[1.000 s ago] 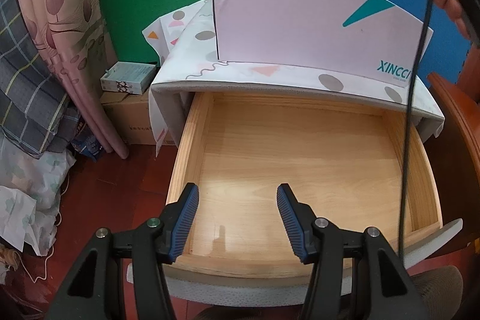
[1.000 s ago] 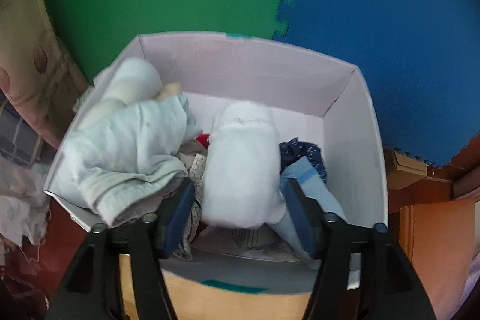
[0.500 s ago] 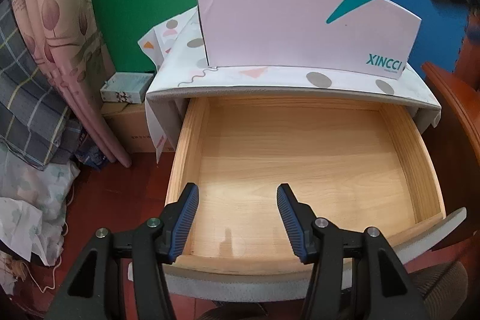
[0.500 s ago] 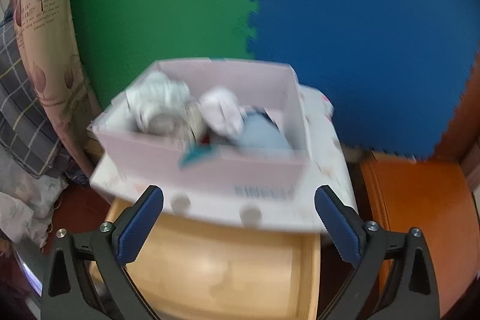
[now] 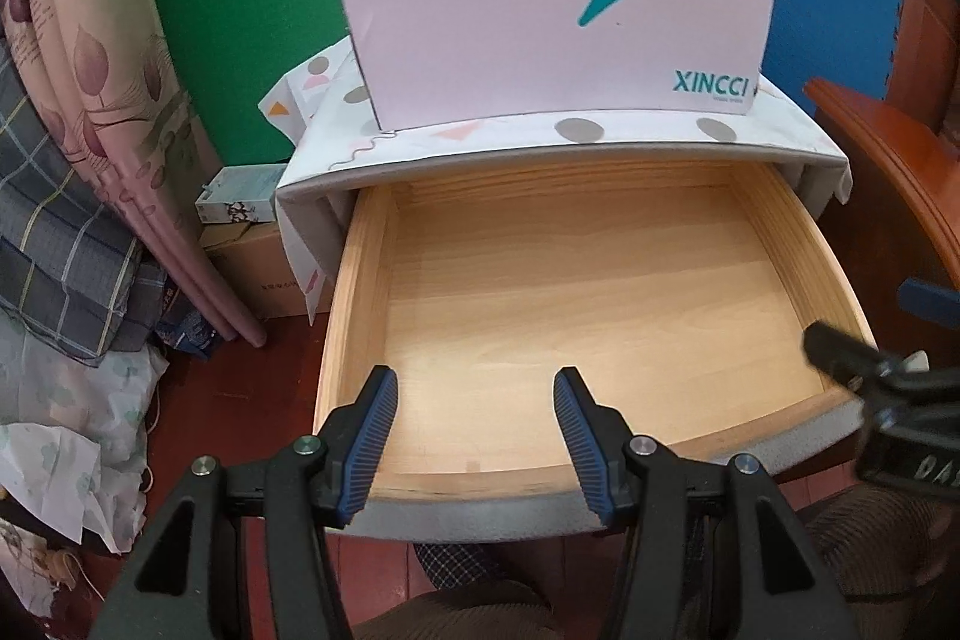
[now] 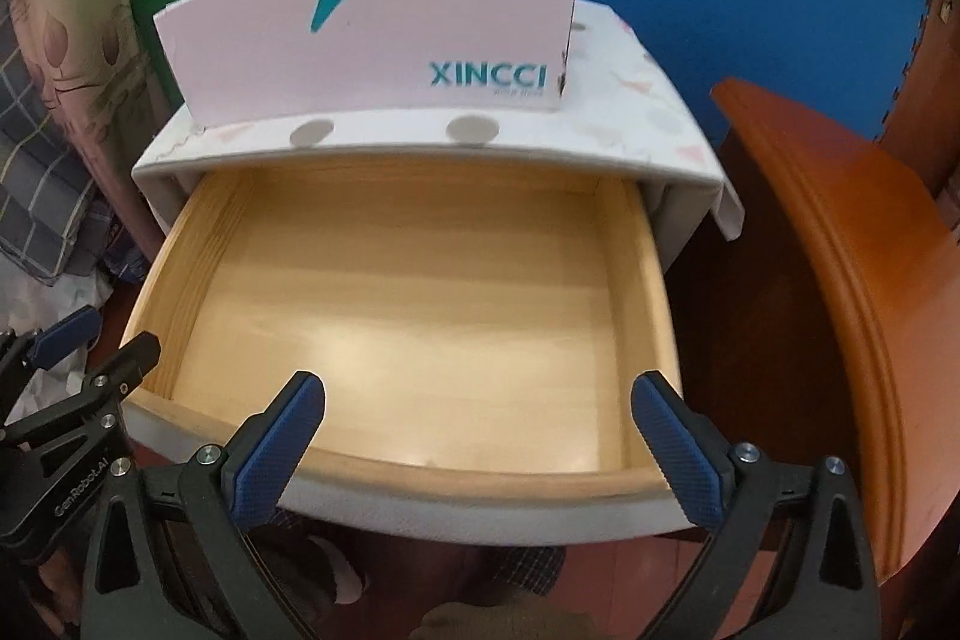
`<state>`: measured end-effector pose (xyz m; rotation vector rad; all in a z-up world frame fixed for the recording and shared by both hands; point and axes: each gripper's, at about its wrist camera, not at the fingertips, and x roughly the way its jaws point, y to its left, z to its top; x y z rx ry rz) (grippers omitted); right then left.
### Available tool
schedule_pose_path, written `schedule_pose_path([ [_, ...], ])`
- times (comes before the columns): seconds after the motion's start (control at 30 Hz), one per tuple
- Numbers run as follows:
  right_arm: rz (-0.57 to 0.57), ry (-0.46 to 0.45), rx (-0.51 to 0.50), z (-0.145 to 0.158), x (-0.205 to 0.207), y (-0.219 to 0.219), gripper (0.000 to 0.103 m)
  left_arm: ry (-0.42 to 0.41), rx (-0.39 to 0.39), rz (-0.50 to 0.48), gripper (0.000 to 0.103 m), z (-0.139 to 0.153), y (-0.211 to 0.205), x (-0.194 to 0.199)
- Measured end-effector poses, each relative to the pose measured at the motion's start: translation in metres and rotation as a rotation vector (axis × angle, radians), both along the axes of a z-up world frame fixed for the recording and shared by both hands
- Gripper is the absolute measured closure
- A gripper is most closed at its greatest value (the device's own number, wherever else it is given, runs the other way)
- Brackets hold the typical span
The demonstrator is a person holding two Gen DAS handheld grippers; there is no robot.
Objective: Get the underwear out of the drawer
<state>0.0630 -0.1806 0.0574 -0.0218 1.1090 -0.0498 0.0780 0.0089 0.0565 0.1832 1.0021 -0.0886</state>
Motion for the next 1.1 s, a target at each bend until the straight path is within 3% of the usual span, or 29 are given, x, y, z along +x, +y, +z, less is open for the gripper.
schedule_pose_path([
  [0.37,-0.021,0.045,0.029,-0.016,-0.005,-0.004,0.002,-0.020,0.026,-0.029,0.048,0.001,-0.013,-0.004],
  [1.1,-0.026,0.084,-0.017,-0.026,-0.002,-0.006,0.002,-0.006,-0.019,0.015,0.048,0.001,-0.002,0.001],
])
